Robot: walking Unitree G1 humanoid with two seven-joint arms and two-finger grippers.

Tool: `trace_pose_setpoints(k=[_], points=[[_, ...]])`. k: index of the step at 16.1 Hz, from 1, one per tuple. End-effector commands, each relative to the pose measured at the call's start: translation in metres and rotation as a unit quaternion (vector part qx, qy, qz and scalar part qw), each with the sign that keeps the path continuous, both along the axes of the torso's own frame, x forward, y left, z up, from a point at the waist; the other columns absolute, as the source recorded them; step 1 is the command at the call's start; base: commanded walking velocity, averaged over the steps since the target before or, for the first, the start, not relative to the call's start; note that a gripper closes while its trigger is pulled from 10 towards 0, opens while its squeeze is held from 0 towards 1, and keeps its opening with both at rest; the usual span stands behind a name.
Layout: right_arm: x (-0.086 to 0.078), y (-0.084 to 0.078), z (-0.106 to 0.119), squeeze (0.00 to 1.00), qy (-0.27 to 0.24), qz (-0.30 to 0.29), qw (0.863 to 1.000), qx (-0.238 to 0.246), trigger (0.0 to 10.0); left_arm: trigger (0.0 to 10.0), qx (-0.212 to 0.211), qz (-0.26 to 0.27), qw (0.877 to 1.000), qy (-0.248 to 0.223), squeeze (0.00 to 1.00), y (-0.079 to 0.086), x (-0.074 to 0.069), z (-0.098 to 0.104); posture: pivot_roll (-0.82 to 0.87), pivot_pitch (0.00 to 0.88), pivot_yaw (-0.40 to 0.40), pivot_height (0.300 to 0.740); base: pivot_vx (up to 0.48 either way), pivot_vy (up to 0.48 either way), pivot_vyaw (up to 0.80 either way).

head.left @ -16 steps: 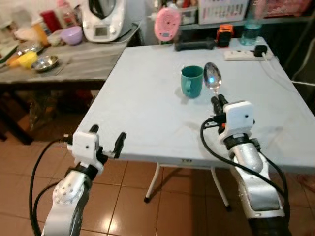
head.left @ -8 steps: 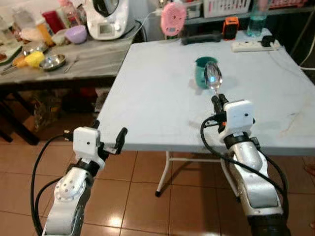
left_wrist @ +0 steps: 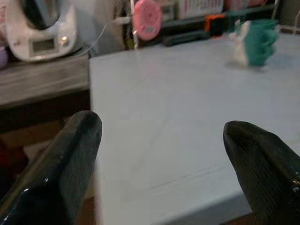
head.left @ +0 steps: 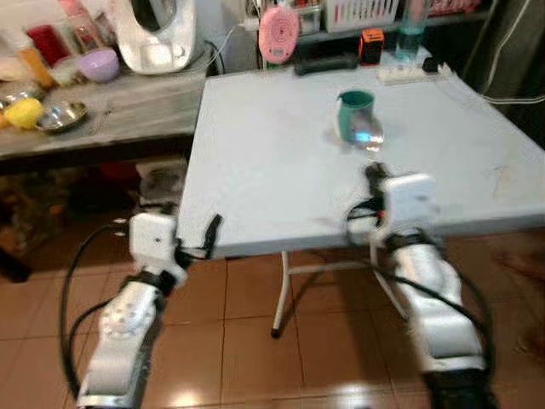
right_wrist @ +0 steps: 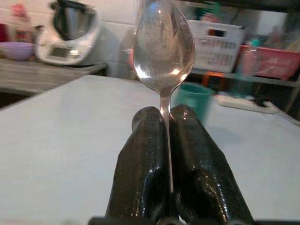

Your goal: Setting the table

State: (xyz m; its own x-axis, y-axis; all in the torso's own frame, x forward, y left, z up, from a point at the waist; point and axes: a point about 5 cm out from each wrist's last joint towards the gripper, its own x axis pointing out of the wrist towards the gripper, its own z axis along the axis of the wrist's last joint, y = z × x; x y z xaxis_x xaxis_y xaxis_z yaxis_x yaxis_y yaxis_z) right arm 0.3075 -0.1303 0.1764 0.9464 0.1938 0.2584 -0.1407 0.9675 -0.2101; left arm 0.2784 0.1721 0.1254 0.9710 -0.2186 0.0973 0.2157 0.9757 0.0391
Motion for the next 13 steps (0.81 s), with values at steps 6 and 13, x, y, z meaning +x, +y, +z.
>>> trace_pose_setpoints(k=[6,13], points=[[0.0020,-0.0037,0.0053,0.00,-0.012,-0.003,1.000,-0.006,10.0,10.0,0.000,0.002,1.000,-0.009,0.00,-0.0037,0.0024,0.0018,-0.15,0.079,0.127,0.740,0.000,0.456,-0.47],[0.0025,-0.0018,0.0053,0.00,-0.014,0.001,1.000,-0.005,10.0,10.0,0.002,0.013,1.000,-0.012,0.00,-0.0012,0.0046,0.0018,-0.14,0.082,0.130,0.740,0.000,0.480,0.00]])
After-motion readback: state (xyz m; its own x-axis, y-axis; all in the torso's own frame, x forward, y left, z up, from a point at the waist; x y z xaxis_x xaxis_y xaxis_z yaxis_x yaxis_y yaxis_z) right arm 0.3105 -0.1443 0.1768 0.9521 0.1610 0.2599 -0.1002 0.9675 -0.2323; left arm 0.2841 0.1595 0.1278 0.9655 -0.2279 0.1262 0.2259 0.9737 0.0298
